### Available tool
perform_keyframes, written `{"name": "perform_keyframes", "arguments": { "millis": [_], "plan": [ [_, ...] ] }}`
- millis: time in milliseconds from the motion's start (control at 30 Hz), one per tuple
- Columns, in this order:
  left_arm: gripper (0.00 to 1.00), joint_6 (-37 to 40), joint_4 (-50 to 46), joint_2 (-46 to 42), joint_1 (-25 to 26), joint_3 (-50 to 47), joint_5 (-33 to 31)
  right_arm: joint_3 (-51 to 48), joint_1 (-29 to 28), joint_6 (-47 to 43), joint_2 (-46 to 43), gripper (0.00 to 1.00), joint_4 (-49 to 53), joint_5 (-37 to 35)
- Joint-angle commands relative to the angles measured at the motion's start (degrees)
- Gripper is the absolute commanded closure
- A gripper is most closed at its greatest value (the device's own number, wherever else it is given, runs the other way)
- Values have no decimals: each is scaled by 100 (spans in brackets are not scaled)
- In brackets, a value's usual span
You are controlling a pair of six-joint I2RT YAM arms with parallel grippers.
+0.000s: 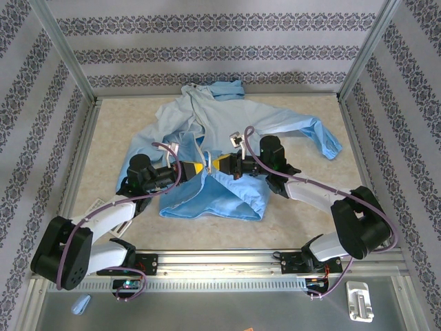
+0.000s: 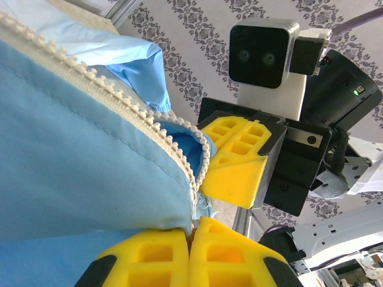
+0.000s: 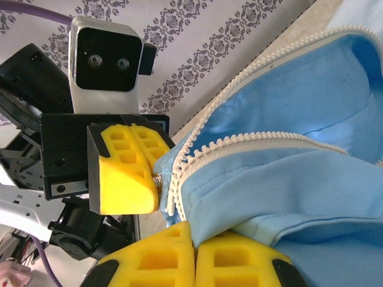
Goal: Zip up the jacket
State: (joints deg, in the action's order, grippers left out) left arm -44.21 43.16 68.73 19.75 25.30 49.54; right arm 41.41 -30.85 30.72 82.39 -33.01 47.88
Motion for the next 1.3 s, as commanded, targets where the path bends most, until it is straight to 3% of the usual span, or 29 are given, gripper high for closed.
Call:
{"name": "perform_keyframes", "arguments": {
  "millis": [0,1267],
  "plan": [
    [100,-68,673,81,-87,-112,196,216,27,56,49,100,-475,244],
    [100,-498,1126,141,-151,-345,268,254,18,145,177,100,-671,284]
  ]
}}
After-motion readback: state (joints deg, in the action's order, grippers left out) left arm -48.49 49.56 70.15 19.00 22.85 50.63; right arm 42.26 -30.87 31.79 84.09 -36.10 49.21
